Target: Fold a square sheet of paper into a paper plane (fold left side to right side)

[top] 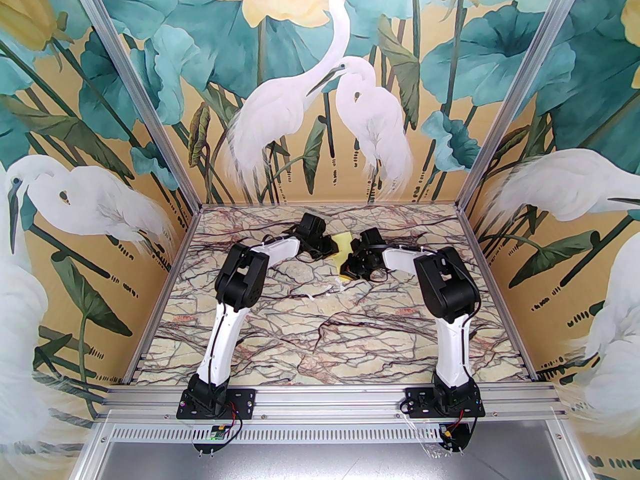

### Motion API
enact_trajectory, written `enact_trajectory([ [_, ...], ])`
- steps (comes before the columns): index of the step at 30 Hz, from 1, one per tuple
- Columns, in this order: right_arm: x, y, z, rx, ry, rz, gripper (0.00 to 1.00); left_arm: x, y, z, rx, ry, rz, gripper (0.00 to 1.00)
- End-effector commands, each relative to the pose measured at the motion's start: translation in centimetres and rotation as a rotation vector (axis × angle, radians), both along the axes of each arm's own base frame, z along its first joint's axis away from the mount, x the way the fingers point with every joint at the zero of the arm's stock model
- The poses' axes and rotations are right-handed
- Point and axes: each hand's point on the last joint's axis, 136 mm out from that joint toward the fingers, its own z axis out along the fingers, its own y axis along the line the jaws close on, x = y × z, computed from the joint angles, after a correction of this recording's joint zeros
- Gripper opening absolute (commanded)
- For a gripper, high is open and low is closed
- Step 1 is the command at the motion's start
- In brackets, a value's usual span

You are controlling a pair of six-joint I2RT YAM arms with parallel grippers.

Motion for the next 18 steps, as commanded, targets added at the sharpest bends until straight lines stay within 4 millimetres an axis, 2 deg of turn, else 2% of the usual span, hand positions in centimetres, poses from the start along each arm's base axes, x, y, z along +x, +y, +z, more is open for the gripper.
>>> enact_trajectory([
  [1, -1.6, -1.3, -2.2, -0.069, 0.056, -0.004, 0.00, -0.9, -1.7, 4.2, -0.113, -0.065, -0.034, 0.16],
  [5, -1.4, -1.3, -2.1, -0.072, 0.055, -0.004, 0.00, -1.8, -2.0, 4.2, -0.128, -0.059, -0.033, 0.17],
  [10, -1.6, -1.3, -2.3, -0.074, 0.061, -0.002, 0.00, -2.1, -2.2, 5.1, -0.145, -0.081, -0.023, 0.19],
  [15, -1.4, -1.4, -2.1, -0.060, 0.062, -0.009, 0.00, -3.3, -2.7, 2.5, -0.122, -0.027, -0.042, 0.15],
  [18, -1.5, -1.4, -2.1, -0.057, 0.065, -0.009, 0.00, -3.6, -2.2, 1.0, -0.091, -0.016, -0.035, 0.07],
])
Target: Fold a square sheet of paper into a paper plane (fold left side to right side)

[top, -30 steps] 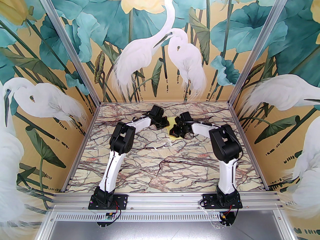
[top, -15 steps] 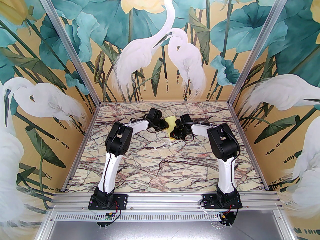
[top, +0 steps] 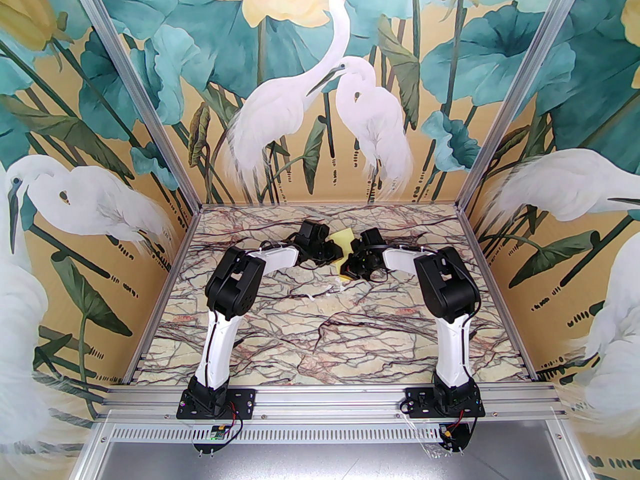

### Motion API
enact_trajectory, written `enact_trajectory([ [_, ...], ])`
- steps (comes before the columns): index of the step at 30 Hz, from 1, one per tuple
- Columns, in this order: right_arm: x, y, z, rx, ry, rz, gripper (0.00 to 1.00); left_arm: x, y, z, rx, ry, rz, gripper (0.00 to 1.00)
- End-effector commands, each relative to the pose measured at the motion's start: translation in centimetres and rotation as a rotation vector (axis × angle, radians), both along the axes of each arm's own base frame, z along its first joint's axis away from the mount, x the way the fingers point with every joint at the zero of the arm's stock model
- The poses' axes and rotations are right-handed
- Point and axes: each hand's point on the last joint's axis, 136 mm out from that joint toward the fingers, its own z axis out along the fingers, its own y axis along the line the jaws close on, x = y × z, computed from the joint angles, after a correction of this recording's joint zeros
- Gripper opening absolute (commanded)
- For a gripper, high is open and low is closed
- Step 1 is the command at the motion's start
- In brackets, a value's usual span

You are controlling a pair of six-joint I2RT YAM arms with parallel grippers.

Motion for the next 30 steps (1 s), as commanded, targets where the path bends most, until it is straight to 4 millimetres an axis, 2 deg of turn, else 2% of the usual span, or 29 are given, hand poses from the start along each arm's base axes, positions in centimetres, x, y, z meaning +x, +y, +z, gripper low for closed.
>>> enact_trajectory([
  [1, -1.5, -1.4, -2.1, -0.062, 0.066, -0.007, 0.00, -0.8, 0.1, -1.2, 0.019, 0.016, -0.008, 0.06],
  [3, -1.7, -1.5, -2.3, -0.069, 0.074, -0.008, 0.00, -0.9, 0.2, -1.4, 0.029, 0.015, -0.012, 0.00],
  [14, -3.1, -2.5, -3.6, -0.129, 0.126, -0.006, 0.00, -0.5, 1.8, -3.8, 0.155, -0.015, -0.004, 0.00],
  [19, -4.0, -2.9, -4.3, -0.162, 0.154, 0.006, 0.00, 0.5, 2.5, -4.4, 0.188, -0.023, 0.007, 0.00],
  [30, -5.2, -3.2, -5.3, -0.209, 0.188, 0.046, 0.00, 3.4, 3.3, -3.9, 0.210, -0.039, 0.032, 0.02],
])
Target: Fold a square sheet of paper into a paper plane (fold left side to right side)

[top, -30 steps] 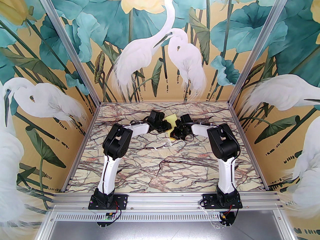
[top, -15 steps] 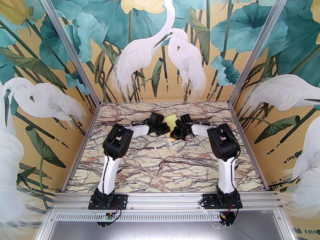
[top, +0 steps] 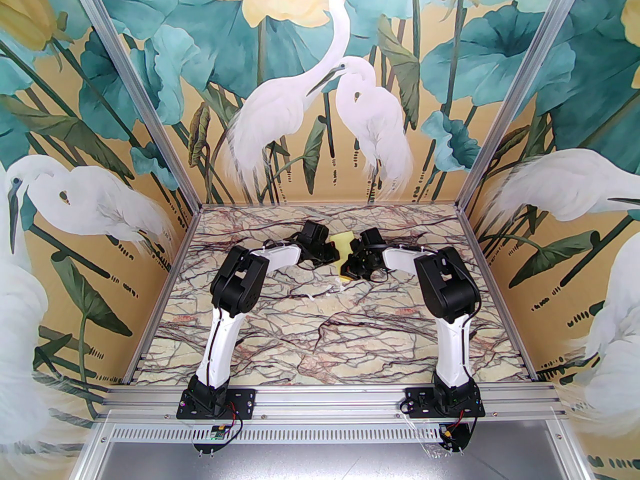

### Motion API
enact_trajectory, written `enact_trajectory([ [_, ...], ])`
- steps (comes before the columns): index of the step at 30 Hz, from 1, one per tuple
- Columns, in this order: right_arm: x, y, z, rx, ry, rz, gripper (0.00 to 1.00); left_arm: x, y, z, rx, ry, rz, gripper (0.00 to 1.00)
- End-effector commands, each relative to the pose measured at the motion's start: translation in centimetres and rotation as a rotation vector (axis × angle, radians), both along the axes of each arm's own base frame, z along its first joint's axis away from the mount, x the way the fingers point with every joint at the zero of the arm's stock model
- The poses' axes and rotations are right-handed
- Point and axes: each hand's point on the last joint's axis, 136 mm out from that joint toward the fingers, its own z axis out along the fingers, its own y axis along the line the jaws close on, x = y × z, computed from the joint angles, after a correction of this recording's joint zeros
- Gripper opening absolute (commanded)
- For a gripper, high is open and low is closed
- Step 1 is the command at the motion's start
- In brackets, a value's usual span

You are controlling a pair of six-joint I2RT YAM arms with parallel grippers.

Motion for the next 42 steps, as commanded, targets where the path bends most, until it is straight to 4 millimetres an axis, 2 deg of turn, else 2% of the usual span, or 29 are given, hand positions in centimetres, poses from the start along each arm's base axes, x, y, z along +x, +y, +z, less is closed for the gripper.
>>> enact_trajectory([
  [1, -4.9, -2.9, -5.1, -0.181, 0.196, 0.008, 0.00, 1.4, 1.7, -1.8, 0.059, 0.013, 0.027, 0.02],
  [3, -4.9, -2.9, -5.2, -0.180, 0.197, 0.009, 0.00, 2.1, 1.7, -1.1, 0.051, 0.005, 0.028, 0.02],
  [4, -5.0, -2.9, -5.2, -0.180, 0.197, 0.010, 0.00, 2.2, 1.9, -2.3, 0.064, 0.026, 0.029, 0.02],
  [22, -5.5, -2.4, -5.4, -0.164, 0.205, 0.013, 0.00, 6.4, 4.0, -4.0, 0.153, 0.067, 0.092, 0.05],
  [34, -5.8, -2.3, -5.3, -0.149, 0.209, 0.007, 0.00, 8.8, 6.4, -3.8, 0.153, 0.076, 0.171, 0.08],
  [42, -6.0, -2.2, -5.2, -0.144, 0.206, 0.004, 0.00, 9.8, 7.5, -4.6, 0.158, 0.117, 0.235, 0.08],
])
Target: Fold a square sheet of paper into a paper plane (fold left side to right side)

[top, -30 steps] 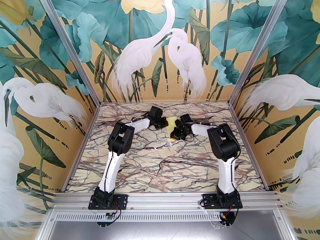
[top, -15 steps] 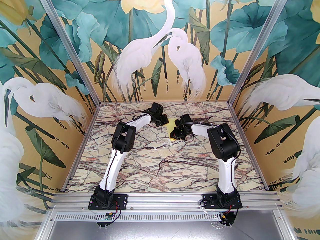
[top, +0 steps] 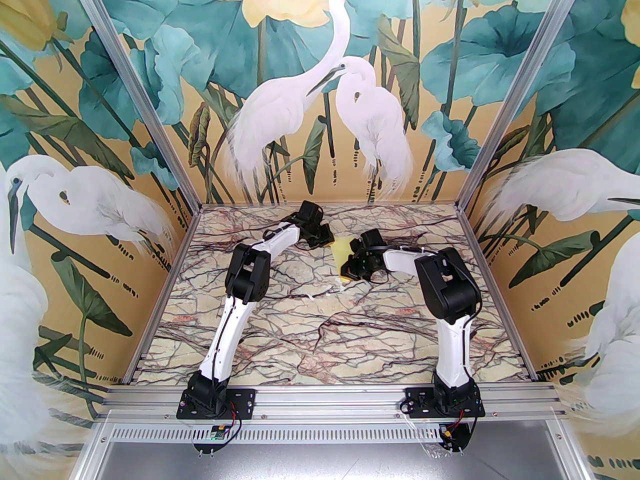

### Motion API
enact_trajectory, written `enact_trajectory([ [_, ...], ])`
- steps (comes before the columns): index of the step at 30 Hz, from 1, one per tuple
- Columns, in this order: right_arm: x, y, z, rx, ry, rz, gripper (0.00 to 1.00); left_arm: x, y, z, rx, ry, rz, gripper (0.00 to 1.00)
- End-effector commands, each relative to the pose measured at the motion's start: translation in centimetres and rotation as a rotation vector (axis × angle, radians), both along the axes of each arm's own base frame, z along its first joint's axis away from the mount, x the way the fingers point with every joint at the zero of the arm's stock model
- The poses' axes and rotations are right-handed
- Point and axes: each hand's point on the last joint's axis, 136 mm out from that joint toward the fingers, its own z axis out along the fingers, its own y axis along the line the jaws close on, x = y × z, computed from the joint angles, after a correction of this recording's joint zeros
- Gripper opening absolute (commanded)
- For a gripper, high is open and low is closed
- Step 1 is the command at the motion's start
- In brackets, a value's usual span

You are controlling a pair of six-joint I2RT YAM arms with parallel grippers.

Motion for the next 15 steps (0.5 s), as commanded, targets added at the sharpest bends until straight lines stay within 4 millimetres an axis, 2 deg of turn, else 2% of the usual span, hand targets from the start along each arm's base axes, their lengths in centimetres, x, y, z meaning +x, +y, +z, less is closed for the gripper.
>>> enact_trajectory([
  [1, -6.0, -2.3, -5.2, -0.158, 0.238, -0.003, 0.00, 1.9, 5.2, -4.5, 0.125, 0.049, 0.151, 0.08],
  [4, -5.8, -2.3, -5.0, -0.157, 0.231, -0.004, 0.00, 2.2, 5.6, -4.0, 0.110, 0.053, 0.169, 0.08],
  [6, -5.5, -2.2, -4.6, -0.150, 0.220, -0.008, 0.00, 2.3, 5.1, -2.8, 0.076, 0.039, 0.155, 0.08],
  [9, -4.4, -1.8, -3.3, -0.129, 0.179, -0.019, 0.00, 2.4, 4.3, 0.4, 0.030, -0.005, 0.127, 0.11],
  [13, -2.0, -0.9, 0.3, -0.088, 0.075, -0.032, 0.03, 1.3, 3.7, 5.8, -0.004, -0.096, 0.095, 0.13],
  [14, -1.4, -0.7, 1.3, -0.082, 0.047, -0.038, 0.07, 0.8, 3.6, 6.9, -0.006, -0.114, 0.090, 0.14],
  [15, -0.7, -0.6, 2.6, -0.073, 0.012, -0.043, 0.14, 0.2, 3.6, 8.3, -0.009, -0.136, 0.085, 0.15],
])
